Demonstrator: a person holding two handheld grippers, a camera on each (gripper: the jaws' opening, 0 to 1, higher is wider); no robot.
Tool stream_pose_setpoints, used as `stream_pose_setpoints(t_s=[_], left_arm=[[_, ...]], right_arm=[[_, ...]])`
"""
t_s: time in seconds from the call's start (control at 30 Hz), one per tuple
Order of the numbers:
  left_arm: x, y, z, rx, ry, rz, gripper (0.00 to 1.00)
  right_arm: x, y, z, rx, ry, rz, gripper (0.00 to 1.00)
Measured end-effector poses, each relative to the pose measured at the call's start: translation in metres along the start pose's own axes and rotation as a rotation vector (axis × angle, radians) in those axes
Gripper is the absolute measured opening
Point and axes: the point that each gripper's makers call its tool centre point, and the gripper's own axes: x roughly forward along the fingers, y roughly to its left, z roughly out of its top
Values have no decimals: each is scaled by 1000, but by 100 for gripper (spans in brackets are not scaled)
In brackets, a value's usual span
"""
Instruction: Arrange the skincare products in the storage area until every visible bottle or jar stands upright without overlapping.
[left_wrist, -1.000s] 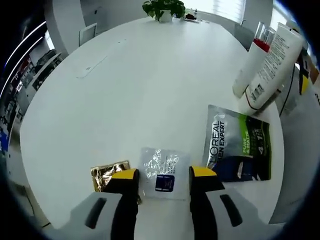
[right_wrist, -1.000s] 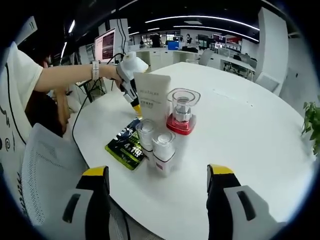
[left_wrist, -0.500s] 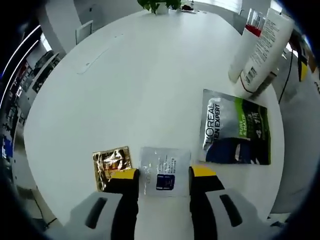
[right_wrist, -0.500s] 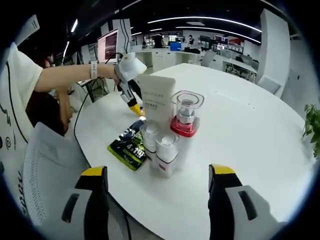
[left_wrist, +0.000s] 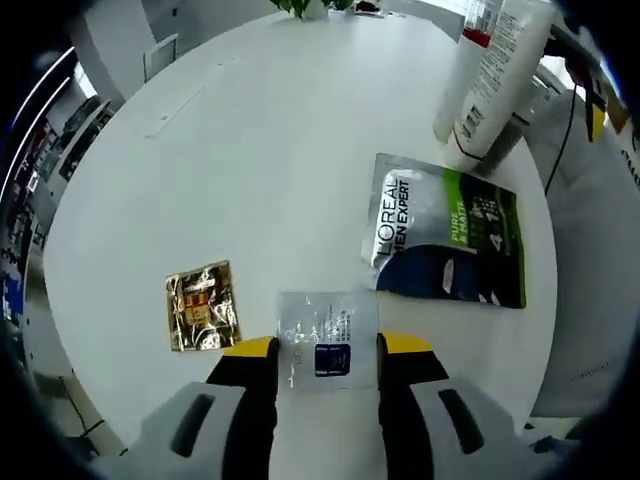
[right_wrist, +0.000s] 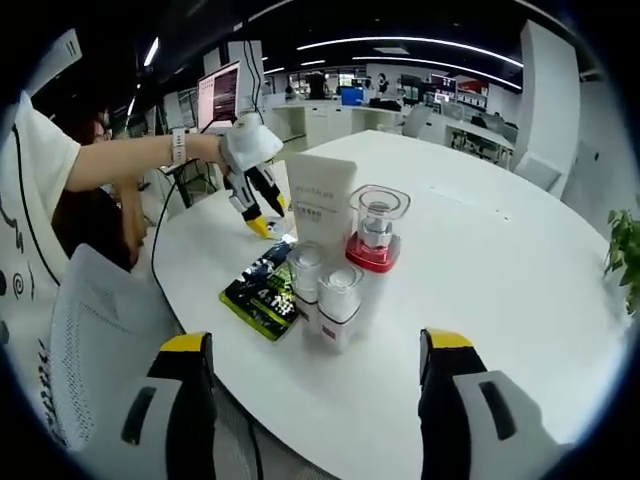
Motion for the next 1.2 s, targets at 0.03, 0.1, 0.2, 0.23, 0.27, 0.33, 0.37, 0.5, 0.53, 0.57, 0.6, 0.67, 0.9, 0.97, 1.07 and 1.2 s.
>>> stream_pose_setpoints(t_s=[0.03,0.1,0.2,0.23,0.27,0.33,0.37,0.5,0.53,0.57,0.6,0.67,0.9,0.97,1.07,1.2], left_arm=[[-1,-3,-2,4,4,-3,35],[-1,-9,-6,12,11,-18,35],[-2,-13,-11,15,12,-33,35],[-2,-13,-12,11,15,-38,35],[-2,-12,-13,11,17,-38,35],[-3,-14,-15,22,20,-43,35],[-3,-16,-16,25,23,-46,35],[-3,-24,-16,39,16,-47,35],[-3,-27,-15,40,13,-47,35],[-3,-30,-15,47,10,-49,35],[-2,-32,-14,48,9,-49,35],[-3,-36,-14,57,6,-51,35],[-4,-52,-12,70,0,-60,35],[-4,-56,-12,83,3,-63,35],[-3,-58,-11,97,3,-69,35],[-4,-66,-13,115,-4,-77,35]], right_arm=[[0,0,0,1,-1,-1,85],[0,1,-1,2,1,3,86],[0,3,-2,-4,5,6,86],[-1,3,-2,-5,4,6,86],[-1,4,-1,-6,1,10,86],[-2,5,0,-9,-4,9,86],[-3,5,0,-11,-5,9,86],[-4,5,-2,-11,-1,7,88],[-4,5,-2,-10,-3,6,89],[-5,5,-3,-10,-4,7,89],[-5,6,-3,-11,-4,8,89],[-6,7,-3,-12,-6,7,90],[-10,9,-3,-16,-10,7,93],[-11,9,-2,-14,-11,8,94],[-11,9,-3,-22,-6,7,97],[-12,12,-3,-28,-6,9,99]])
